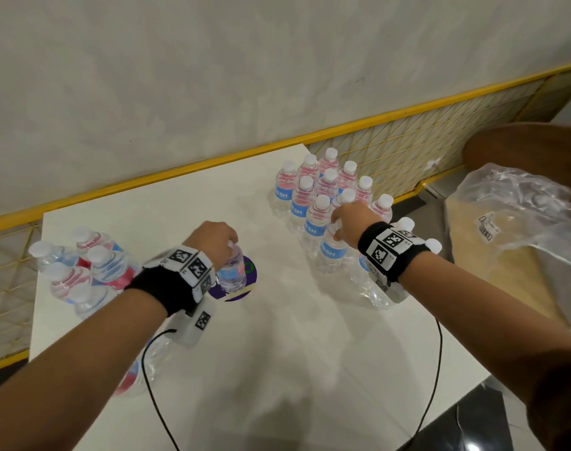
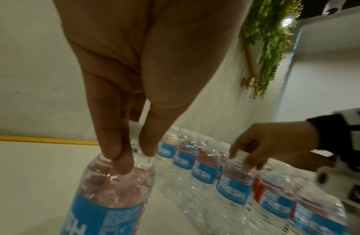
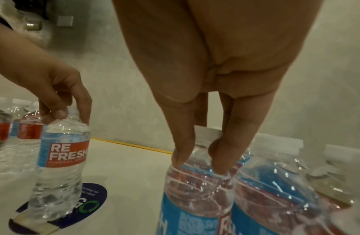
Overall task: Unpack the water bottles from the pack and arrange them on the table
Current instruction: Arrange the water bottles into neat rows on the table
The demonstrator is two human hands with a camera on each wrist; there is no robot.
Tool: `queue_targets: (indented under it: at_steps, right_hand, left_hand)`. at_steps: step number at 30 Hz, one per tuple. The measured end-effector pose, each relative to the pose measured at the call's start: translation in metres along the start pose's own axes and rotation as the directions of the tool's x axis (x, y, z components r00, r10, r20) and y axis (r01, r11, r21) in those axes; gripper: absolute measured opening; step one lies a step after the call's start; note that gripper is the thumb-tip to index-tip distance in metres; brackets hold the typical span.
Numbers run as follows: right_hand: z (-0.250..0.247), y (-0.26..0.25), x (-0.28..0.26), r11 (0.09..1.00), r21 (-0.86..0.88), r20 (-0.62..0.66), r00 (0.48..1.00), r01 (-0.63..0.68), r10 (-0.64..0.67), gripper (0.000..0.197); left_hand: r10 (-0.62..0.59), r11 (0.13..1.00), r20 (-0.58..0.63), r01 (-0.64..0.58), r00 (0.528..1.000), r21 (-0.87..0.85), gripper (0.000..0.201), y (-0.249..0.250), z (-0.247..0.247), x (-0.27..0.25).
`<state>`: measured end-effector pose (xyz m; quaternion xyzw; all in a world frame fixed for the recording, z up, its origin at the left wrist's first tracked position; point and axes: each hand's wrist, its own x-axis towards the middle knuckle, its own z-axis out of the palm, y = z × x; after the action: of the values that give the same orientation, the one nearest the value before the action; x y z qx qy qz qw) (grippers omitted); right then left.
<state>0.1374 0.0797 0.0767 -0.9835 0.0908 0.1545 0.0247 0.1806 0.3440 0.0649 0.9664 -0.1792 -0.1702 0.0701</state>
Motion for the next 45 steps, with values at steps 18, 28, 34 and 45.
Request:
queue_targets:
  at_steps: [18, 28, 34, 45]
  right_hand:
    - [0.052, -0.010, -0.092, 0.949, 0.305, 0.018, 0.995, 0.085, -0.095, 0.051]
    - [0.034, 0.036, -0.085, 0.987, 0.151, -0.032, 0.998, -0.056, 0.062, 0.039]
    - [0.032, 0.036, -0.073, 0.981, 0.175, -0.052, 0.995, -0.079, 0.090, 0.035]
    - [0.028, 0.023, -0.058, 0.982, 0.170, -0.102, 0.990, -0.076, 0.094, 0.035]
  left_hand:
    - [0.081, 0.868, -0.120, -0.129, 0.990, -0.479, 0.039, 0.067, 0.036, -0.057]
    - [-0.292, 0.956, 0.113, 0.288, 0.950, 0.051, 0.049, -0.057, 0.003, -0.082]
    - [-0.348, 0.934, 0.221, 0.317, 0.911, 0.163, 0.058, -0.078, 0.006, -0.091]
    - [-0.364, 0.926, 0.300, 0.306, 0.882, 0.223, 0.058, -0.091, 0.006, -0.097]
